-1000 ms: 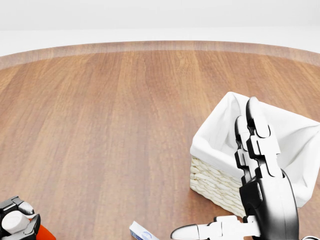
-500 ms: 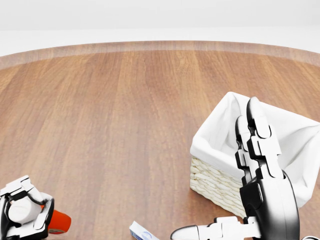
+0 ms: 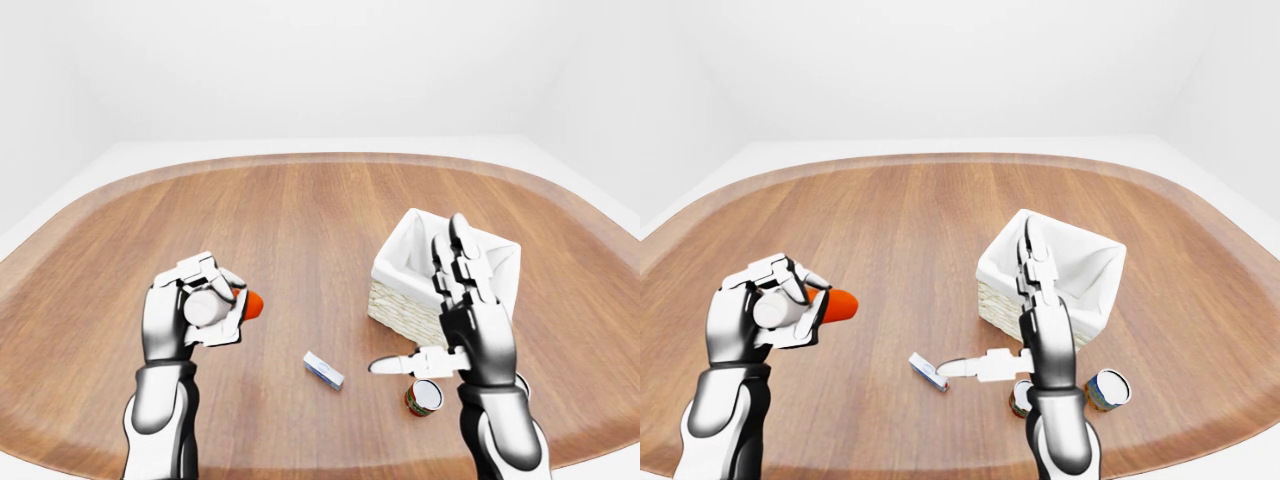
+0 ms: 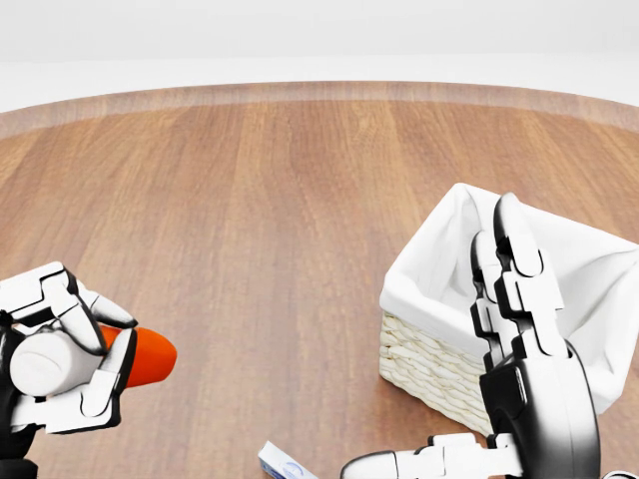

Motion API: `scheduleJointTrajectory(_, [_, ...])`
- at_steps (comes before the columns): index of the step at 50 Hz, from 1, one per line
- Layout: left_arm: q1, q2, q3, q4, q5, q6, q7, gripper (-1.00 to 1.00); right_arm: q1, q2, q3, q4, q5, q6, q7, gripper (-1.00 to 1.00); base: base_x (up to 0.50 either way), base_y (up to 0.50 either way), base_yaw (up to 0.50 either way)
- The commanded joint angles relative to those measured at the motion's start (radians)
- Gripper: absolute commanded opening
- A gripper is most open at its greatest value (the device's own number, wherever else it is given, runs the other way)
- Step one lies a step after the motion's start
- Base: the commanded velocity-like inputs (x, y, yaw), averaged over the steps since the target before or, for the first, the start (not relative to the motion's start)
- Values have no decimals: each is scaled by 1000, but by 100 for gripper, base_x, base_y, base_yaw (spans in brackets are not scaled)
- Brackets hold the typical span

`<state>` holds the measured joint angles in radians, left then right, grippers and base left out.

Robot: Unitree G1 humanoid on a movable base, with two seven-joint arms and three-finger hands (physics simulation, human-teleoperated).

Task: Pick up the ketchup, and put it in the basket.

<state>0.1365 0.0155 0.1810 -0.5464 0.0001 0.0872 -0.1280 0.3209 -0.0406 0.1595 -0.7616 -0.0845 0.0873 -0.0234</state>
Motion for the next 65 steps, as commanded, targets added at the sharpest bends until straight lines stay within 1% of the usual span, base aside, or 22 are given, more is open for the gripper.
scheduleJointTrajectory(1, [-58, -13, -117, -148, -33, 0, 73, -92, 0, 1, -3, -5, 1, 0, 2, 100, 0, 0, 0])
scheduleJointTrajectory(2, [-66, -16, -136, -153, -33, 0, 78, -92, 1, 0, -4, -3, 2, 0, 3, 100, 0, 0, 0])
scheduleJointTrajectory(5, [-73, -17, -166, -174, -30, 0, 92, -92, 1, 2, -8, 1, 4, 0, 7, 100, 0, 0, 0])
scheduleJointTrajectory(6, [-77, -20, -191, -190, -23, 0, 99, -92, 2, 2, -6, -6, 4, 0, 7, 100, 0, 0, 0])
scheduleJointTrajectory(10, [-84, -23, -228, -217, -34, 0, 108, -92, 2, 3, -13, -1, 9, 0, 12, 100, 0, 0, 0])
scheduleJointTrajectory(11, [-95, -28, -251, -228, -26, 0, 119, -92, 3, 3, -13, -1, 9, 0, 12, 100, 0, 0, 0])
scheduleJointTrajectory(13, [-102, -29, -273, -241, -25, 0, 127, -92, 5, 3, -13, -5, 9, 0, 13, 100, 0, 0, 0])
scheduleJointTrajectory(15, [-107, -33, -315, -262, -11, 0, 139, -92, 2, 3, -17, -4, 12, 0, 14, 100, 0, 0, 0])
scheduleJointTrajectory(20, [-122, -39, -357, -274, -1, 0, 156, -92, 2, 5, -20, -10, 12, 0, 17, 100, 0, 0, 0])
scheduleJointTrajectory(21, [-122, -39, -357, -275, -1, 0, 157, -92, 2, 5, -20, -11, 12, 0, 17, 100, 0, 0, 0])
scheduleJointTrajectory(22, [-127, -45, -389, -291, -1, 0, 160, -92, 5, 5, -20, -16, 15, 0, 18, 100, 0, 0, 0])
scheduleJointTrajectory(25, [-141, -53, -435, -296, 16, 0, 176, -92, 6, 5, -16, -9, 13, 0, 16, 100, 0, 0, 0])
scheduleJointTrajectory(33, [-146, -64, -498, -245, 31, 0, 189, -92, 3, 4, -12, -3, 12, 0, 15, 100, 0, 0, 0])
scheduleJointTrajectory(36, [-147, -65, -504, -239, 38, 0, 190, -92, 2, 4, -12, -2, 12, 0, 14, 100, 0, 0, 0])
scheduleJointTrajectory(37, [-150, -71, -524, -212, 47, 0, 194, -92, 4, 4, -8, 1, 9, 0, 12, 100, 0, 0, 0])
scheduleJointTrajectory(39, [-151, -76, -548, -189, 61, 0, 197, -92, 3, 3, -5, 5, 7, 0, 10, 100, 0, 0, 0])
scheduleJointTrajectory(40, [-151, -77, -549, -189, 62, 0, 196, -92, 3, 2, -5, 5, 7, 0, 10, 100, 0, 0, 0])
scheduleJointTrajectory(41, [-157, -83, -566, -172, 72, 0, 199, -92, 4, 2, -3, 4, 7, 0, 10, 100, 0, 0, 0])
scheduleJointTrajectory(50, [-161, -90, -571, -164, 78, 0, 197, -91, 3, 1, -4, 7, 8, 0, 9, 100, 0, 0, 0])
scheduleJointTrajectory(51, [-213, -122, -611, -73, 112, 0, 208, -92, 4, 1, -5, -2, 8, 0, 9, 100, 0, 0, 0])
scheduleJointTrajectory(55, [-232, -155, -616, 2, 133, 0, 201, -92, 1, 1, -5, 1, 7, 0, 8, 100, 0, 0, 0])
scheduleJointTrajectory(65, [-233, -167, -615, 28, 144, 0, 195, -92, 0, 2, -6, 2, 8, 0, 9, 100, 0, 0, 0])
